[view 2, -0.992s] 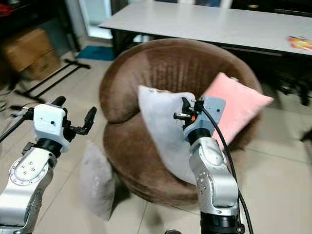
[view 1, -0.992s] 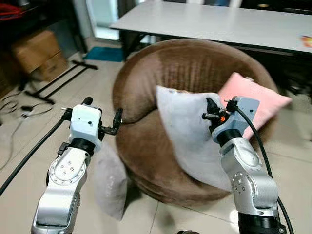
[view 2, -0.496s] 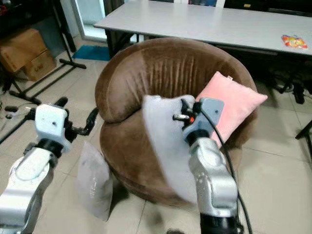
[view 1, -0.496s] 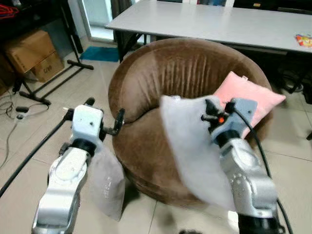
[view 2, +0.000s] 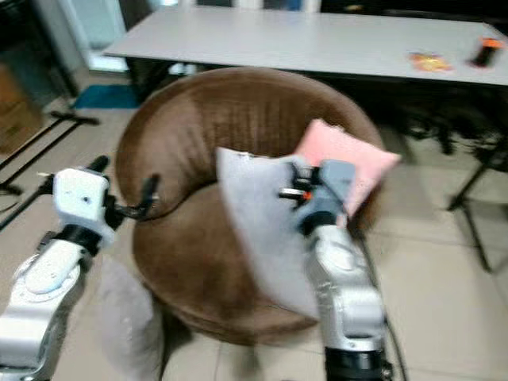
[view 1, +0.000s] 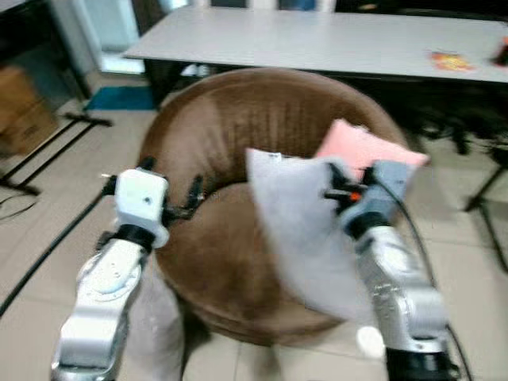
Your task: Move the pillow to the sofa from floor
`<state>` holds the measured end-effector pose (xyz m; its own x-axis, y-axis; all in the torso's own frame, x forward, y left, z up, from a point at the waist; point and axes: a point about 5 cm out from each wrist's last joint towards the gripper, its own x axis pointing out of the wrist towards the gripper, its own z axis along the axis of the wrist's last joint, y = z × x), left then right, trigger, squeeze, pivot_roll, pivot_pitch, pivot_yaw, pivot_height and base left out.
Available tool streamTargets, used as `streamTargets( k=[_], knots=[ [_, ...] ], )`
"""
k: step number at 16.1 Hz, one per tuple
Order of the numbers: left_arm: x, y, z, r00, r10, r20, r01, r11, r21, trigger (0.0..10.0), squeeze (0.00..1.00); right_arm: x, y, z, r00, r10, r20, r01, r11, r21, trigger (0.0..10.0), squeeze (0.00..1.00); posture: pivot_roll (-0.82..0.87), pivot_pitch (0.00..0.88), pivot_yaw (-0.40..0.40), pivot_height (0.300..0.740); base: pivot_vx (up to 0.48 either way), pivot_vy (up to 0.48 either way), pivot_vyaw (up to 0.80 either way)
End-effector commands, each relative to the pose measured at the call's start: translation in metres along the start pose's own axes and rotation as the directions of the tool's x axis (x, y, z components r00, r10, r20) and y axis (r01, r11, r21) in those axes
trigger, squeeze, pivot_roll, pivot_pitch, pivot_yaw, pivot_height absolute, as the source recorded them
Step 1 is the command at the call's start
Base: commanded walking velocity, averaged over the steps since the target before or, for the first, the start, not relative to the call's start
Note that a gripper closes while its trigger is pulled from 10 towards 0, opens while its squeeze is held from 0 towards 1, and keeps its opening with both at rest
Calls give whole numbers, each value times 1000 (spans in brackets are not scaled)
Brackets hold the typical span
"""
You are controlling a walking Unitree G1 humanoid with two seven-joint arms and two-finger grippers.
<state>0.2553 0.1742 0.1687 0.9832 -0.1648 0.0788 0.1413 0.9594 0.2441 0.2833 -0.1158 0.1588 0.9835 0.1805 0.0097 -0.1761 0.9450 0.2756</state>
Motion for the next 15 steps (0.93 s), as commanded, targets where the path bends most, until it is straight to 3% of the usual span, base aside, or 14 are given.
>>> streamTargets(
  k=[1, 10, 13, 15],
  knots=[
    [1, -3, 5, 1000, -12, 23, 12, 1000, 4, 10000, 0, -1, 1, 18, 995, 38, 91, -38, 999, -6, 10000, 0, -2, 0, 34, 740, 277, 0, 0],
    [1, -3, 5, 1000, -16, 22, 16, 1000, 1, 10000, 0, 1, 1, 21, 994, 50, 100, -53, 998, 33, 10000, 0, -2, 0, 36, 740, 273, 0, 0],
    [2, -3, 5, 1000, -18, 23, 18, 1000, -1, 10000, 0, 1, 1, 21, 994, 46, 95, -50, 998, 33, 10000, 0, -4, 0, 37, 740, 274, 0, -800],
    [2, -4, 5, 1000, -18, 22, 18, 1000, -2, 10000, 0, 2, 2, 20, 994, 63, 86, -66, 997, 33, 10000, 0, -3, 0, 38, 740, 272, 0, 0]
  ],
)
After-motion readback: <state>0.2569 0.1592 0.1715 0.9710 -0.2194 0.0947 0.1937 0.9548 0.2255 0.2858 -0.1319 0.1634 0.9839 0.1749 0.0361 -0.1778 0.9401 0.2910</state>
